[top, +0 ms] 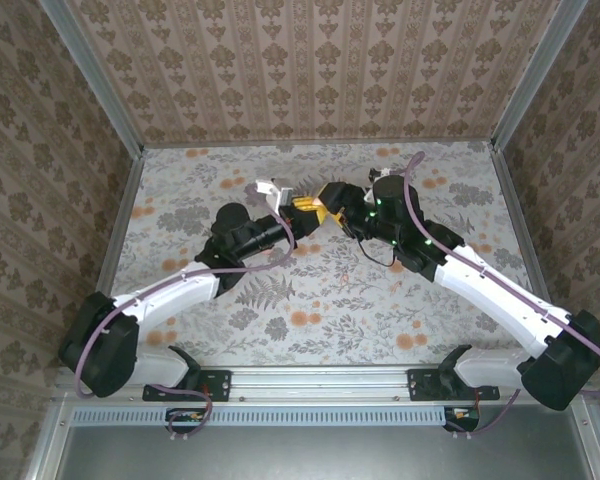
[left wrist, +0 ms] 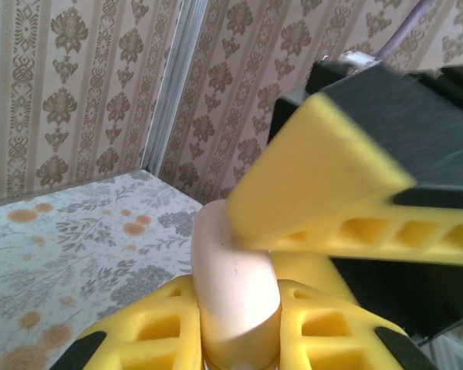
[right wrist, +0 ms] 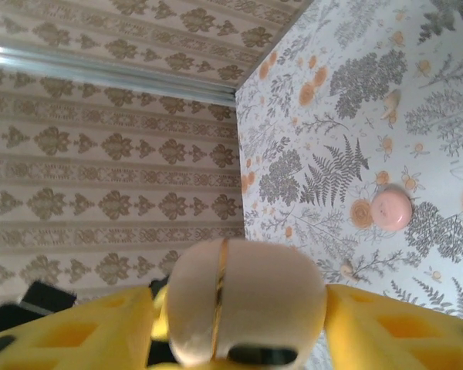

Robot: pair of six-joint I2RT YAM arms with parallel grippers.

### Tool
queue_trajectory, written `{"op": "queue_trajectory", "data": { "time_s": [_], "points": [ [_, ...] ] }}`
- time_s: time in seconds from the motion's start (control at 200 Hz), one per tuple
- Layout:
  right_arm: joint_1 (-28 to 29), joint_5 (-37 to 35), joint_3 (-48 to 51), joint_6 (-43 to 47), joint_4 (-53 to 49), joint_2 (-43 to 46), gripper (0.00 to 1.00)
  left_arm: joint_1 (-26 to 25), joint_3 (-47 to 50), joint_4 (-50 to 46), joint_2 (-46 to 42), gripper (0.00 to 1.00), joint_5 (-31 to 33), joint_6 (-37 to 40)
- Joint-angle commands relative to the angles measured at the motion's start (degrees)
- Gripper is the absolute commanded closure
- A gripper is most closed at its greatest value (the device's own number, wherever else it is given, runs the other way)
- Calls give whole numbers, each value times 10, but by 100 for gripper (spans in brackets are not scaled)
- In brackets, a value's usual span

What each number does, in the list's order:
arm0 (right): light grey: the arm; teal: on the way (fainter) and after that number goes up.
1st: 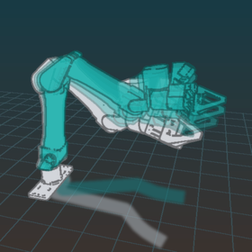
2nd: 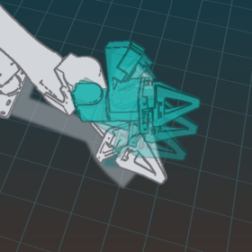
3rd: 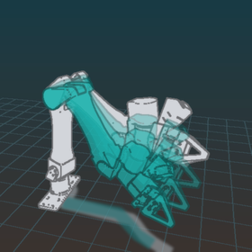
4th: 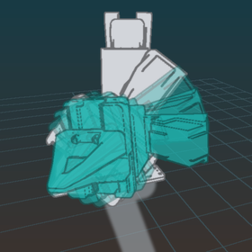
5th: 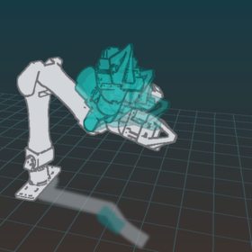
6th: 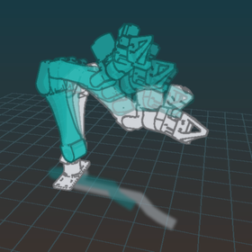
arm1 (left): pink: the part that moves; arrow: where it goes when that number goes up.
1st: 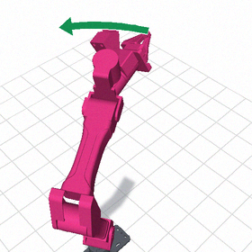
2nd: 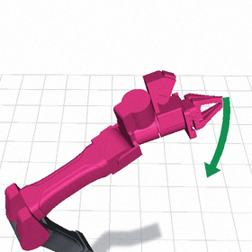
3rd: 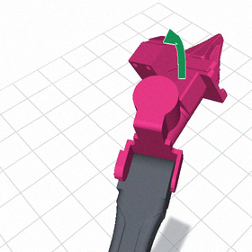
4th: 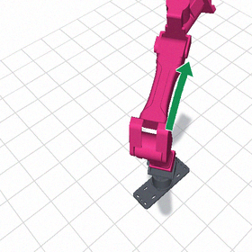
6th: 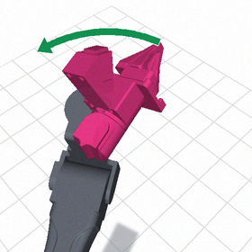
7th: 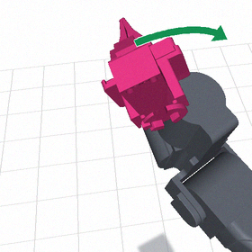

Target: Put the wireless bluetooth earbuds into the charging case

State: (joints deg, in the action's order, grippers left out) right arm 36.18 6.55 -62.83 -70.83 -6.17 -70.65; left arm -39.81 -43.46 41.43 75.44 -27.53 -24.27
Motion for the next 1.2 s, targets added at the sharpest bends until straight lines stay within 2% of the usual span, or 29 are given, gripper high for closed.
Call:
{"op": "queue_trajectory", "data": {
  "time_s": [0.0,0.15,0.265,0.335,0.415,0.555,0.745,0.89,0.995,1.195],
  "points": [
    [-18,34,-17,89,1,29,34,27,-36,-59,-38,90,-56,32],
    [-72,136,-84,303,-102,43,25,90,-73,-197,-83,95,-166,81],
    [-79,191,-150,501,-211,38,22,133,-105,-292,-109,100,-248,122],
    [-79,237,-169,575,-242,33,21,165,-130,-341,-112,100,-298,140],
    [-79,289,-159,627,-226,36,20,178,-159,-393,-109,100,-351,159],
    [-78,350,-131,659,-173,42,18,182,-209,-484,-94,100,-434,202],
    [-74,410,-154,655,-167,7,19,181,-240,-526,-82,100,-514,217],
    [-65,453,-170,631,-156,-20,23,181,-268,-589,-67,100,-544,256],
    [-52,463,-177,625,-150,-34,28,180,-278,-597,-56,100,-567,256],
    [-35,474,-193,606,-132,-62,34,178,-285,-617,-47,100,-572,268]
  ]
}}
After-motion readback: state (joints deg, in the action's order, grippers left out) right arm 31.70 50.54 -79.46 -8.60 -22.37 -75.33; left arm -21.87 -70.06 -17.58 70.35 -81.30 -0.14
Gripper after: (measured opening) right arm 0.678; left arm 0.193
